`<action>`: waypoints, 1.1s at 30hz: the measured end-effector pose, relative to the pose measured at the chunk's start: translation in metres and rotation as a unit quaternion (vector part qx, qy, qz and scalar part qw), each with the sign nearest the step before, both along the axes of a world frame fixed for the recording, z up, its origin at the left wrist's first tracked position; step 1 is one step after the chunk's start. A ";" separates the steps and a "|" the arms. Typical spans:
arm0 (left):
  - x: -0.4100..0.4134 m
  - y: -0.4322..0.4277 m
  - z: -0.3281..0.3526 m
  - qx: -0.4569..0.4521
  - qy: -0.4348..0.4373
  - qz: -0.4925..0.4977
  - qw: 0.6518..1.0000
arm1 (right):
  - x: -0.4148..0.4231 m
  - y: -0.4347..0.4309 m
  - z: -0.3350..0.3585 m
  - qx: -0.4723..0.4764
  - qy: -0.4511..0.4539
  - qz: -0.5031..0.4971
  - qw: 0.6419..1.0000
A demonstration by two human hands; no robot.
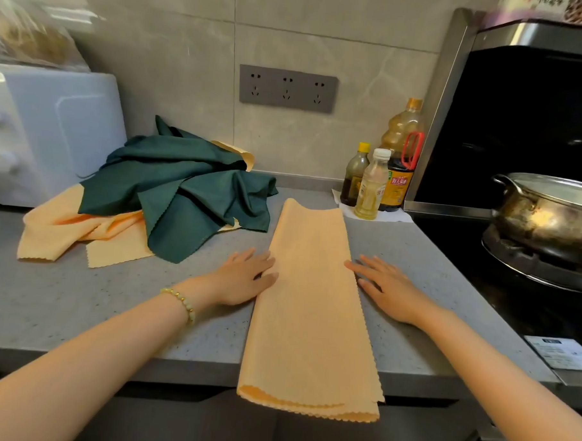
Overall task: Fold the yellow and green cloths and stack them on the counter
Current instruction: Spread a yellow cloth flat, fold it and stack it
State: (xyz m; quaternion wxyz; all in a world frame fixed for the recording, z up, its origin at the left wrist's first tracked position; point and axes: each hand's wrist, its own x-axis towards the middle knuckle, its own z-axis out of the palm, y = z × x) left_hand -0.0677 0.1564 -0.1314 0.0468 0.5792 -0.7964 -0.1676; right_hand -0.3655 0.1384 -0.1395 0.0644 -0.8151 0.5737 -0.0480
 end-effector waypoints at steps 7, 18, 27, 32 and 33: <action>0.026 0.022 -0.003 -0.104 0.051 -0.113 0.987 | 0.000 0.053 0.014 -0.002 -0.059 0.116 0.992; 0.019 0.045 -0.006 -0.090 0.038 -0.171 0.980 | -0.002 0.085 0.010 -0.173 -0.047 0.228 0.957; 0.022 0.048 -0.012 -0.072 0.033 -0.169 0.982 | -0.006 0.094 0.004 -0.171 -0.049 0.232 0.956; 0.026 0.050 -0.009 -0.093 0.057 -0.179 0.978 | -0.012 0.102 0.007 -0.099 -0.031 0.234 0.967; 0.028 0.052 -0.007 -0.102 0.068 -0.182 0.976 | -0.011 0.104 0.007 -0.097 -0.022 0.236 0.967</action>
